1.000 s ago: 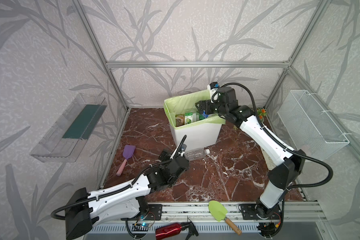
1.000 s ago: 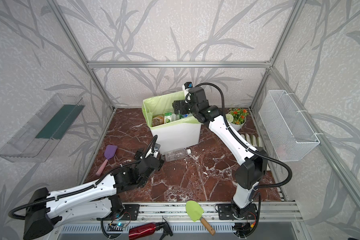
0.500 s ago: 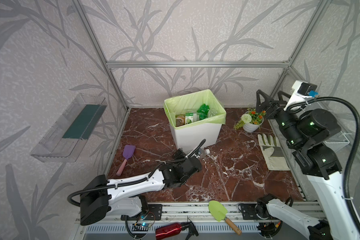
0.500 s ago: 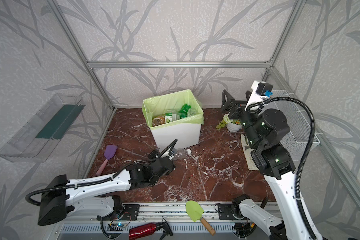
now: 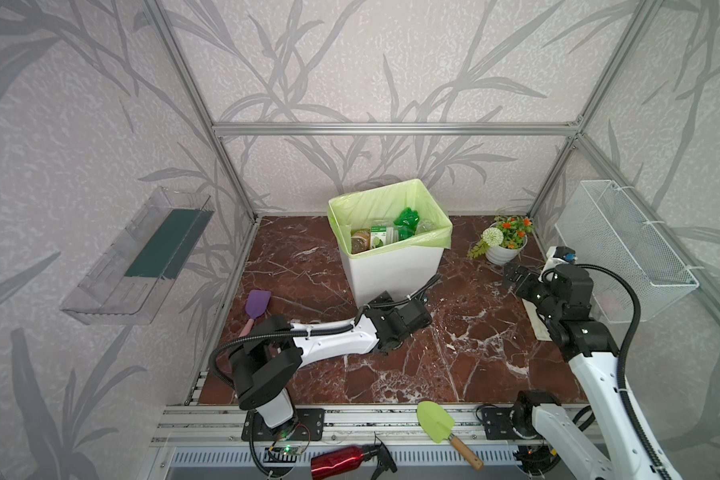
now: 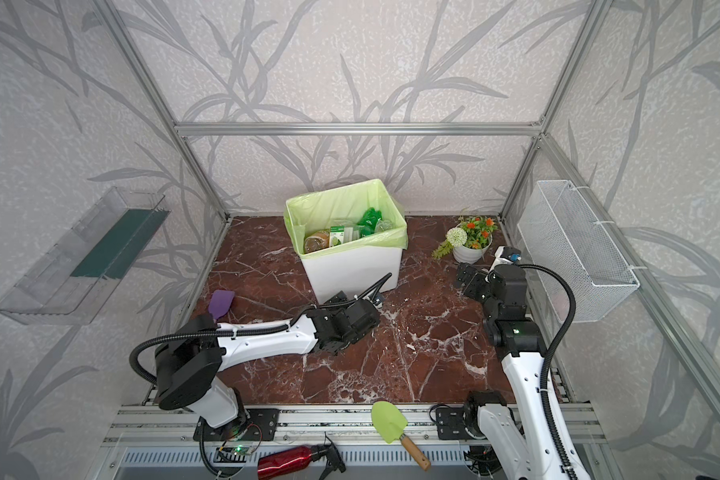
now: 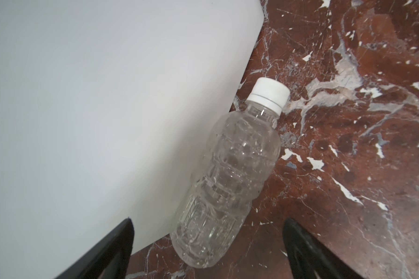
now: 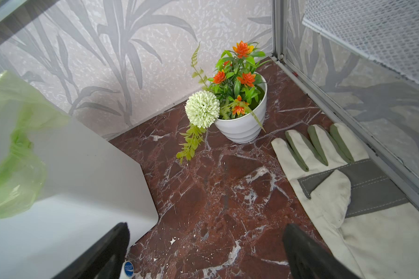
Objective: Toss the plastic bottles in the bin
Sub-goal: 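Grasp the white-capped bottle with the left gripper while the right gripper withdraws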
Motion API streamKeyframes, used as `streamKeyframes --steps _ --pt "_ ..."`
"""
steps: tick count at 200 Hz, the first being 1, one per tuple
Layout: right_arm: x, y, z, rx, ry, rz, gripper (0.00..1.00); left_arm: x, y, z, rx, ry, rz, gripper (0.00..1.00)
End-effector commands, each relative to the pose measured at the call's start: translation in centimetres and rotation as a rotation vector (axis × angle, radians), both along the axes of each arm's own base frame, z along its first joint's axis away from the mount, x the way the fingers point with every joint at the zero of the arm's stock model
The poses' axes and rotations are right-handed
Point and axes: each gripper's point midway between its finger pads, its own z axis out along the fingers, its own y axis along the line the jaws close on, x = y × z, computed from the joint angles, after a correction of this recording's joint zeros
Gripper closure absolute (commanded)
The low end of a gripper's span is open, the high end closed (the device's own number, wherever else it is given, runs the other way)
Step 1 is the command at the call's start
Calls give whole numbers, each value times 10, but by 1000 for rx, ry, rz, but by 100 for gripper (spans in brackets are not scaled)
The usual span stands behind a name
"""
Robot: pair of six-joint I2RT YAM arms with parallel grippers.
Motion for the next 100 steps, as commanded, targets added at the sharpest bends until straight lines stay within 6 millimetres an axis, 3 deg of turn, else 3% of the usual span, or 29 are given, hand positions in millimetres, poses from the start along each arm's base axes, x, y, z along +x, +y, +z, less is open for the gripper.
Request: streamKeyframes --steps 1,100 --pt "1 -5 10 8 -44 -18 1 -1 -2 -16 57 67 -35 5" --pt "6 -19 -16 93 -1 -59 1 30 27 -54 71 198 66 2"
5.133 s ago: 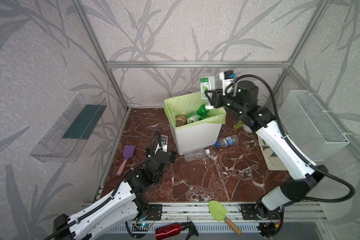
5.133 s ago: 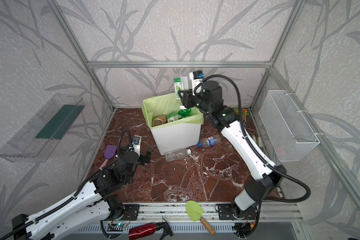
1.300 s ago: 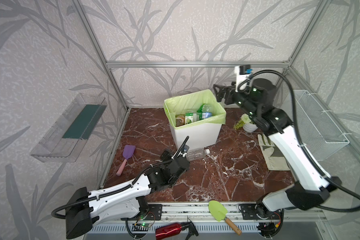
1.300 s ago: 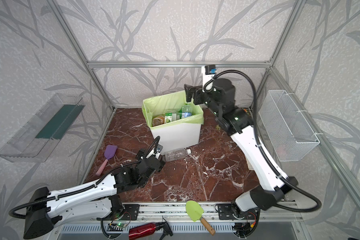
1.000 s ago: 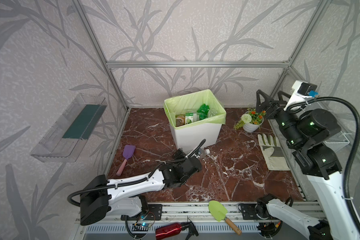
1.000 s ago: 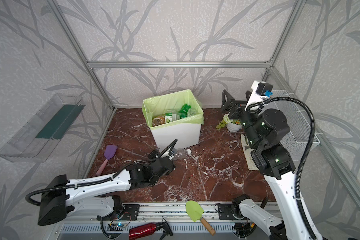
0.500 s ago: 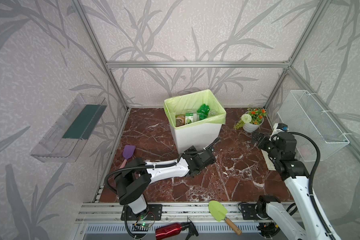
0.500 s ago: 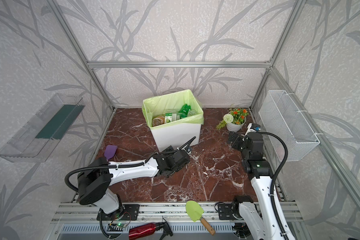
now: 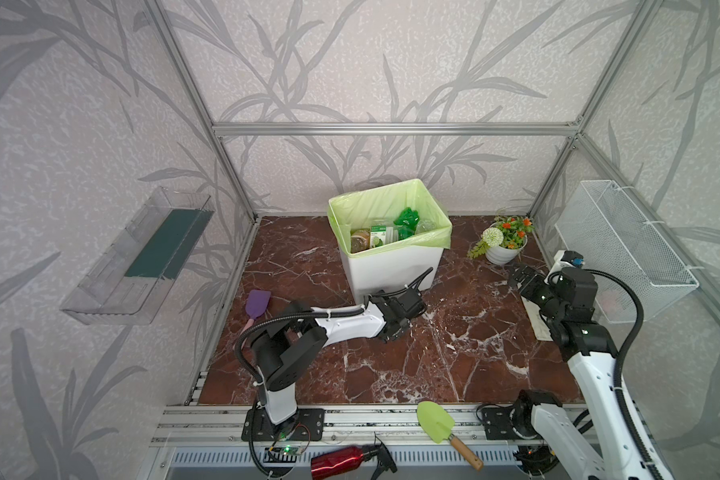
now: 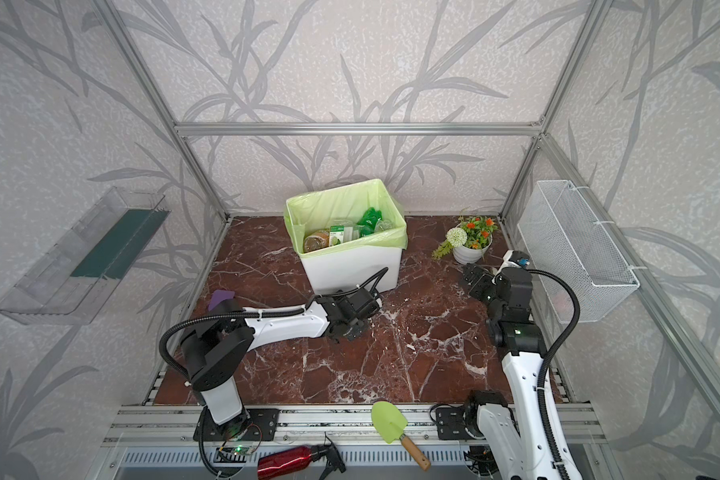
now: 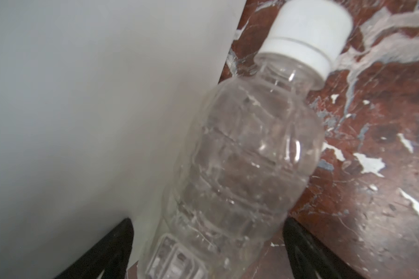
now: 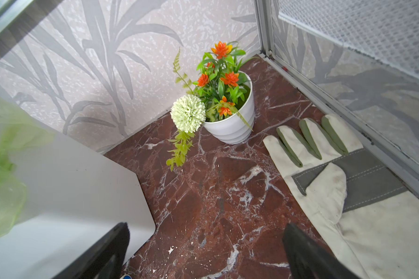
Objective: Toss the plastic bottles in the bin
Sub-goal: 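Grasp the white-capped bottle with the left gripper while the right gripper withdraws, then lift the white-capped bottle over the bin and open the left gripper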
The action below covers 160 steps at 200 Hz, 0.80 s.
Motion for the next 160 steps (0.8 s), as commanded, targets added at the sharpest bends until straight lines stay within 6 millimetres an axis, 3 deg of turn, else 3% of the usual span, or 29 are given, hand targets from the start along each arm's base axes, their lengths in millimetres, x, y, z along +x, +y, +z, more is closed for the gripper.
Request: streamKeyframes --steps 1,40,71,97,123,139,160 --pt "2 -2 1 24 -18 -2 1 6 4 -5 14 25 -3 2" --pt "2 -6 -4 41 -6 -14 1 18 7 -15 2 68 4 4" --pt "3 -8 -6 50 0 -18 0 17 1 -17 -21 95 -16 22" --pt "2 -13 -4 50 -5 -31 0 10 2 -23 -21 126 -34 24" --pt "1 -19 -3 66 -12 -48 0 0 2 -28 -36 167 -45 33" --pt "0 -21 -2 72 -15 -53 0 -3 -2 -20 -70 163 -46 43" --pt "-1 -24 -4 77 -10 -62 0 -8 -18 13 -153 102 -91 44"
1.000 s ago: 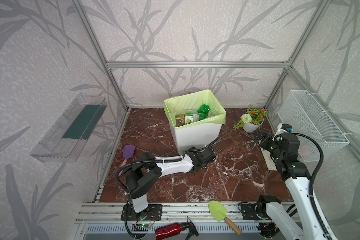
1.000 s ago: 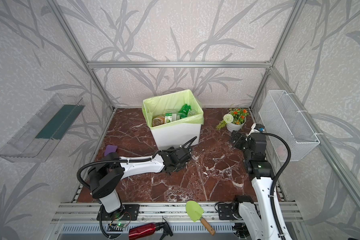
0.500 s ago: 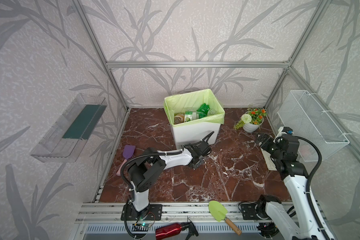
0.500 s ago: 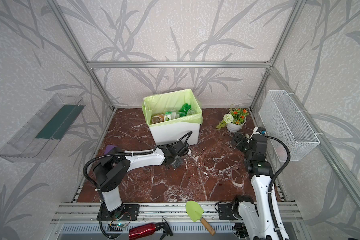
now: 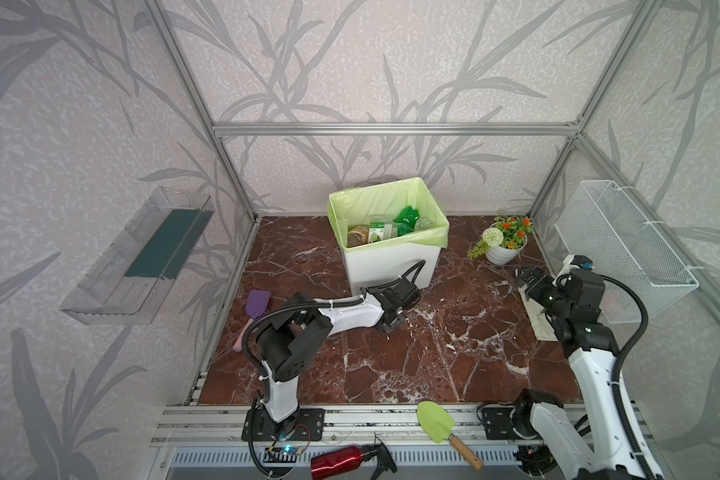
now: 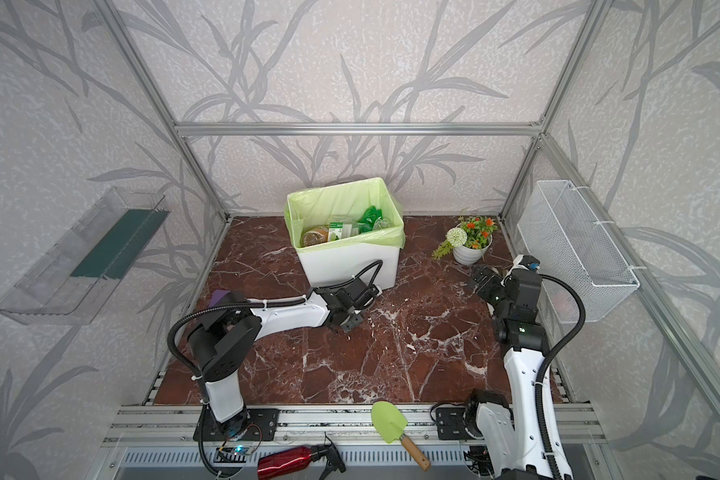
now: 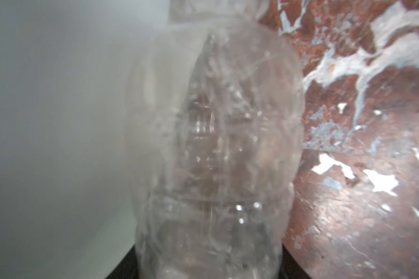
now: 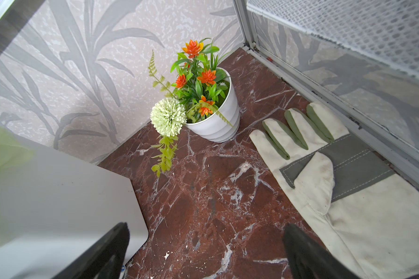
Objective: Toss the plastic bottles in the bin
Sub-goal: 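Lift the white-capped bottle over the bin and open the left gripper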
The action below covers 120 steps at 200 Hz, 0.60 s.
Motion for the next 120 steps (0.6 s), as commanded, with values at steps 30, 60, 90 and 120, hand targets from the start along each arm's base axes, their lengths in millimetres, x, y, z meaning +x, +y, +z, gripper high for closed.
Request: streamKeyframes --steps 30,60,90,120 --pt "-1 -3 -2 26 -15 -7 0 -27 -39 107 -238 -192 -142 45" --pt "-1 -5 -3 41 -19 -8 0 -47 -45 199 -434 -377 -232 47" --pt "0 -5 -2 52 -29 -6 0 -68 -12 324 -707 -667 -256 48" --pt "3 0 0 69 -50 25 0 -76 44 441 -799 -943 -190 49"
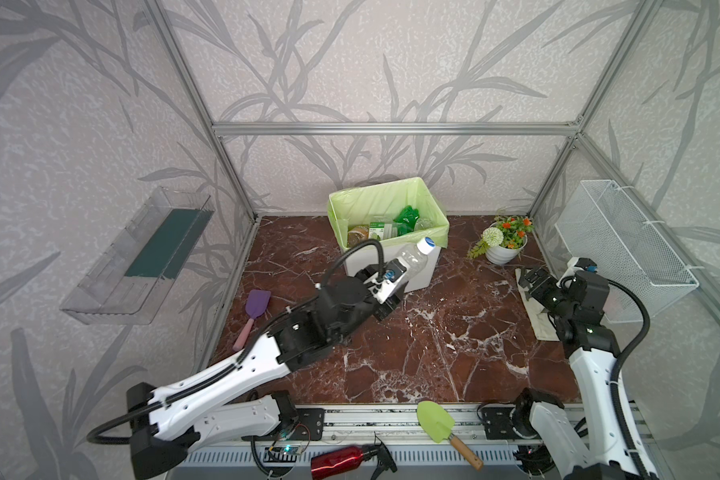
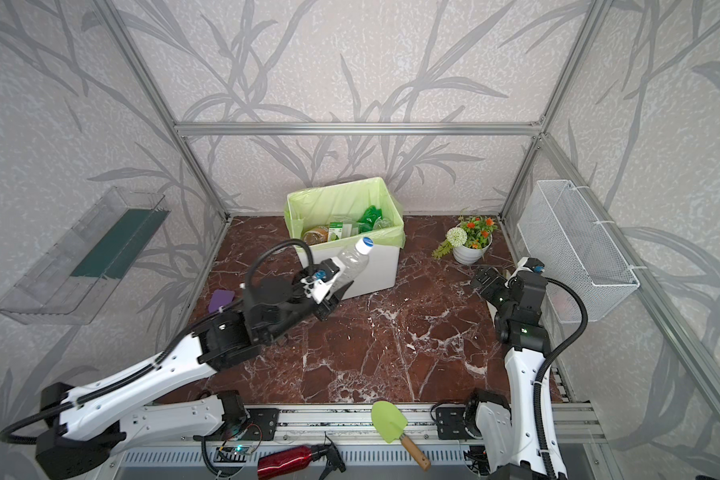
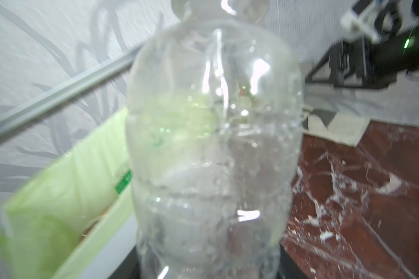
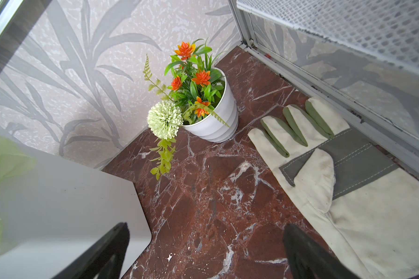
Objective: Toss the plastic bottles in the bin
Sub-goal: 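Lift the white-capped bottle over the bin and open the left gripper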
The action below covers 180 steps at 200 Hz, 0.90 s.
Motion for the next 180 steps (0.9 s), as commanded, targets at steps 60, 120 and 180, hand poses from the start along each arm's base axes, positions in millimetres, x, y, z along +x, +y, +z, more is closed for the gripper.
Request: streamKeyframes --steps 60,120,180 --pt "3 18 25 6 -117 107 0 67 59 147 -304 -157 165 49" --pt "2 21 45 -27 -134 135 0 152 18 0 -50 446 116 16" --pt "3 22 42 24 -150 120 0 90 91 168 -232 -96 251 1"
